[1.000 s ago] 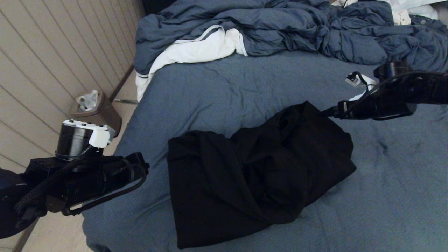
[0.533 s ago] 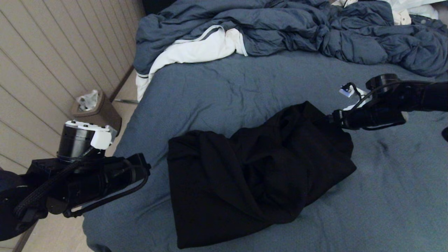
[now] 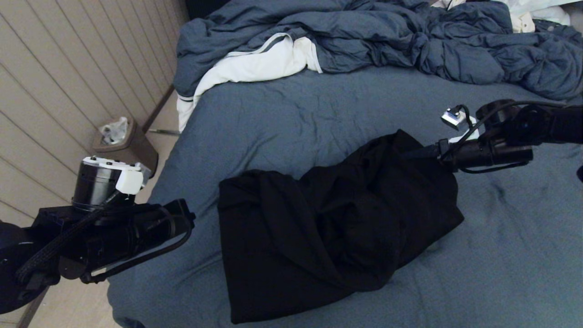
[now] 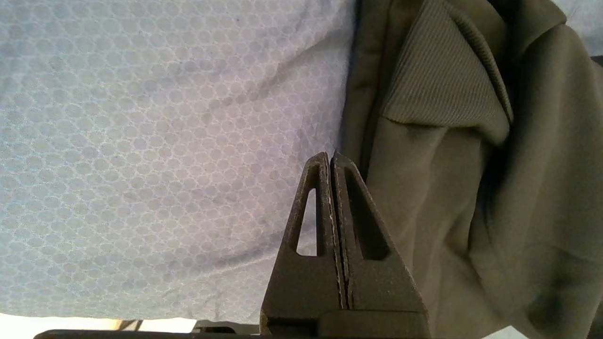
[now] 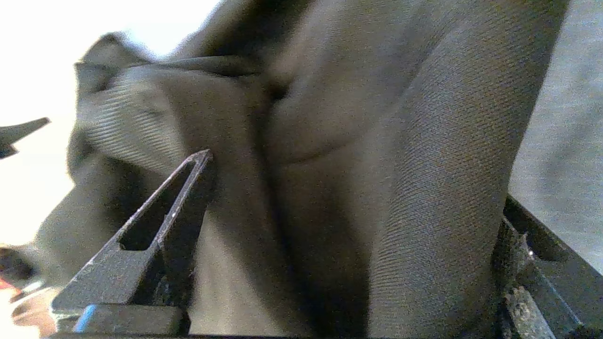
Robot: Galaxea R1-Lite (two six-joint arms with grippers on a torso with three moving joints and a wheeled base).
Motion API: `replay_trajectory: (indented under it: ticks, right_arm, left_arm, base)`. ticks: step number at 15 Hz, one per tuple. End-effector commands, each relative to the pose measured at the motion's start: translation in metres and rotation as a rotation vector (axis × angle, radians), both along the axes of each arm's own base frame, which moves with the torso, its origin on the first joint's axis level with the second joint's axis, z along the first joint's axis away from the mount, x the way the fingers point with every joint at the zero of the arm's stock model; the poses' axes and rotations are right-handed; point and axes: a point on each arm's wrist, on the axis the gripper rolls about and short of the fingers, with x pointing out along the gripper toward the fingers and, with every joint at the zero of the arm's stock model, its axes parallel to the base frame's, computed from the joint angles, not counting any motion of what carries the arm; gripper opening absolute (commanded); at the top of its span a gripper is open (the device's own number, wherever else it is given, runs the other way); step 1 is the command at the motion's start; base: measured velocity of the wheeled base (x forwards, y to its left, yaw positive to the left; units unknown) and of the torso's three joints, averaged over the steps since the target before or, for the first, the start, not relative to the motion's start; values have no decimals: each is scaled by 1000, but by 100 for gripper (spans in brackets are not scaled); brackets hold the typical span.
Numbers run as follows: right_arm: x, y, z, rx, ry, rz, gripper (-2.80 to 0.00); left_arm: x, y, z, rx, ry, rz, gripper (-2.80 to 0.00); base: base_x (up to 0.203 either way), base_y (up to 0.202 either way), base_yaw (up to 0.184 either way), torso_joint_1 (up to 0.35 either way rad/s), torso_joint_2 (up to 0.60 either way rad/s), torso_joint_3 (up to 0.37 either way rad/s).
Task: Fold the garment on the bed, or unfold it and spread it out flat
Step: Fold the black sweatshirt
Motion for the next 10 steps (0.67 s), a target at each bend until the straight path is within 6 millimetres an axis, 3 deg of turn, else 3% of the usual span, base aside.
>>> replay_trajectory:
  ticks: [1, 6, 10]
  right_arm:
    - [-5, 0, 7, 31, -13, 27, 0]
    - [-8, 3, 8, 40, 4, 40, 0]
    - [-12, 1, -6, -19, 8, 94, 0]
  left_arm:
    - [0, 0, 0, -3, -2, 2, -280]
    - [0, 0, 0, -3, -2, 2, -280]
    - [0, 0, 0, -4, 2, 2, -280]
  base:
    - [0, 0, 0, 0, 0, 0]
    - [0, 0, 0, 0, 0, 0]
    - [0, 0, 0, 0, 0, 0]
